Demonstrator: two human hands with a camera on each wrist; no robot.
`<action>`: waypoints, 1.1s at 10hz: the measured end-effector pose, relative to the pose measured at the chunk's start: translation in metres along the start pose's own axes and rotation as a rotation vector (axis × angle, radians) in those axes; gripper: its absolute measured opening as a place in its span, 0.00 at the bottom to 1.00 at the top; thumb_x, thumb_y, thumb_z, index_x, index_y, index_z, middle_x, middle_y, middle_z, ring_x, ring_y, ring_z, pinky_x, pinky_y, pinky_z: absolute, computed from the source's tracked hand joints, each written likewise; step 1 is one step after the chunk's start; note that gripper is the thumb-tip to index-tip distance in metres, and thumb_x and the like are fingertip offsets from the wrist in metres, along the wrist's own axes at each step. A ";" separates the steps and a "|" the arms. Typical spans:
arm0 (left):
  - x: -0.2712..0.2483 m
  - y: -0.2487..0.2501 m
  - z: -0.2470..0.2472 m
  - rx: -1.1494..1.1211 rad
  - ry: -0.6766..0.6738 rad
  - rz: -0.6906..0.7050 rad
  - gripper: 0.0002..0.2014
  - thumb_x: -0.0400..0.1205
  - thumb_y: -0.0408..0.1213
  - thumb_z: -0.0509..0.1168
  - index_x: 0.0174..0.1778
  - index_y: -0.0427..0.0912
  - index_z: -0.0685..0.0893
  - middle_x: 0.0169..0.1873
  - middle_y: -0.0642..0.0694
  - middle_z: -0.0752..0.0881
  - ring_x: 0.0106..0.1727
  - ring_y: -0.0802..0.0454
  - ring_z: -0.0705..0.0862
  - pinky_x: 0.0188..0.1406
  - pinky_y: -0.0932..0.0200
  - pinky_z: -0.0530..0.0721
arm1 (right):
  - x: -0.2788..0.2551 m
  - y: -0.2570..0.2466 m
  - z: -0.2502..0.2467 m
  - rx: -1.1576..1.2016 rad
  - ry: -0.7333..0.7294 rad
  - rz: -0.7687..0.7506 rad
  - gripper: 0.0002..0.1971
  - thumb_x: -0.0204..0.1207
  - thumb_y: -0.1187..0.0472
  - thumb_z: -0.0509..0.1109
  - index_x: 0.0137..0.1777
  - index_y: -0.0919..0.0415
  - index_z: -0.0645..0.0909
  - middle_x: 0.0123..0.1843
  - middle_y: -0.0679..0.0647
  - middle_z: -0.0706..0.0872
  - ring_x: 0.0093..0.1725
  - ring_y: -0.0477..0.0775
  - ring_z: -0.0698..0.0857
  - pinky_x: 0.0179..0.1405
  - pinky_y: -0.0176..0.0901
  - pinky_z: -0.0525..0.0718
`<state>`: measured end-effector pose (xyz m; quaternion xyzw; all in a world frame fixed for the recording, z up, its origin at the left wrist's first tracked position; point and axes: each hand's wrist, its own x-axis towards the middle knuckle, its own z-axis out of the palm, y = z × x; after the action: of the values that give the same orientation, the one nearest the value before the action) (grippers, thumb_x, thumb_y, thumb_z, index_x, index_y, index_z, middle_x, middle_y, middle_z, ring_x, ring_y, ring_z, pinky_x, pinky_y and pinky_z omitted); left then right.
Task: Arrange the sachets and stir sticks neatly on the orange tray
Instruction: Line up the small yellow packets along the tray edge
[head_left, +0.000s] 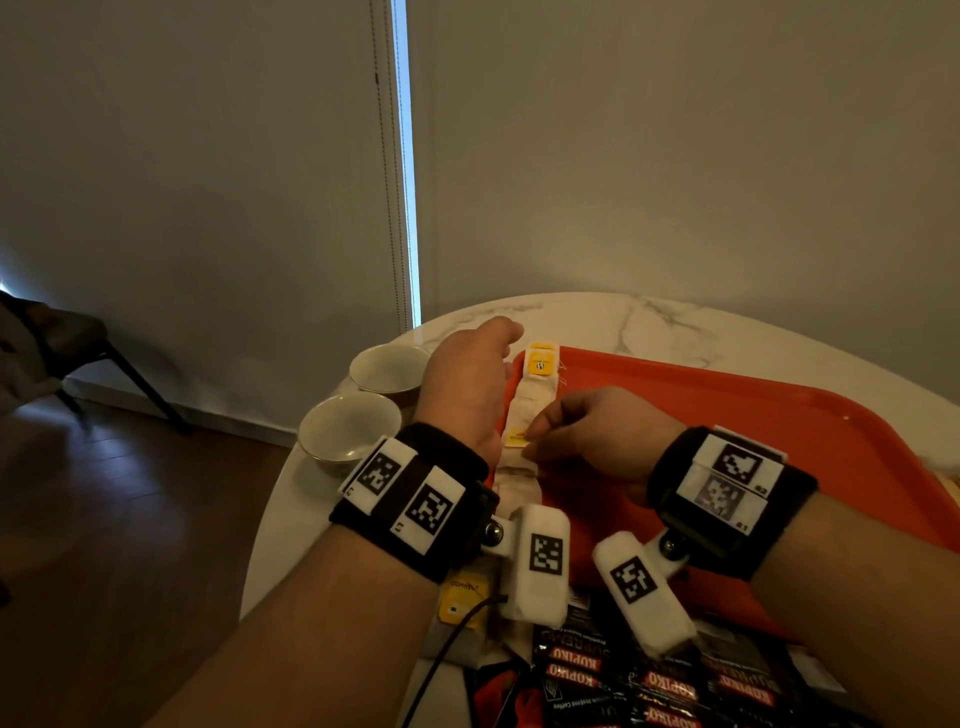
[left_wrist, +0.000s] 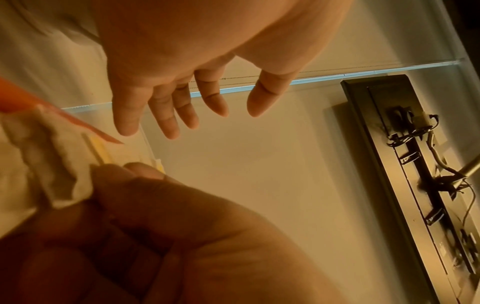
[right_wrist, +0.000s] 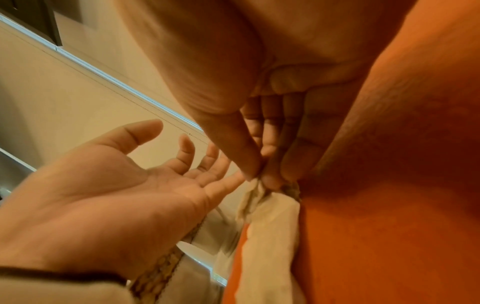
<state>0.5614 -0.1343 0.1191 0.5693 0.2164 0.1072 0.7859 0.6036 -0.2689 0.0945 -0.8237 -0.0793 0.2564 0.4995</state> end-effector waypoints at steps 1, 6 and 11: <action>-0.006 0.001 0.002 0.001 -0.031 -0.002 0.08 0.88 0.39 0.65 0.59 0.44 0.88 0.64 0.37 0.87 0.68 0.34 0.85 0.74 0.31 0.81 | 0.000 -0.001 0.001 -0.027 -0.007 0.027 0.05 0.73 0.66 0.81 0.48 0.61 0.91 0.43 0.57 0.95 0.47 0.58 0.94 0.57 0.60 0.92; -0.015 0.012 -0.001 -0.082 -0.015 -0.036 0.07 0.86 0.40 0.66 0.56 0.45 0.86 0.56 0.48 0.88 0.62 0.49 0.86 0.41 0.55 0.77 | -0.022 -0.026 -0.006 -0.305 -0.001 -0.131 0.05 0.78 0.59 0.77 0.49 0.47 0.93 0.46 0.46 0.94 0.42 0.48 0.87 0.36 0.39 0.83; -0.113 0.005 -0.084 0.876 -0.289 0.184 0.07 0.78 0.31 0.76 0.47 0.49 0.92 0.45 0.51 0.92 0.51 0.52 0.90 0.51 0.55 0.90 | -0.101 -0.016 0.022 -1.079 -0.246 -0.276 0.12 0.80 0.44 0.74 0.59 0.44 0.91 0.47 0.41 0.91 0.47 0.42 0.86 0.42 0.38 0.83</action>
<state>0.4228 -0.1081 0.1268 0.8732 0.0783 -0.0053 0.4810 0.5080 -0.2827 0.1348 -0.9082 -0.3636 0.2058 0.0242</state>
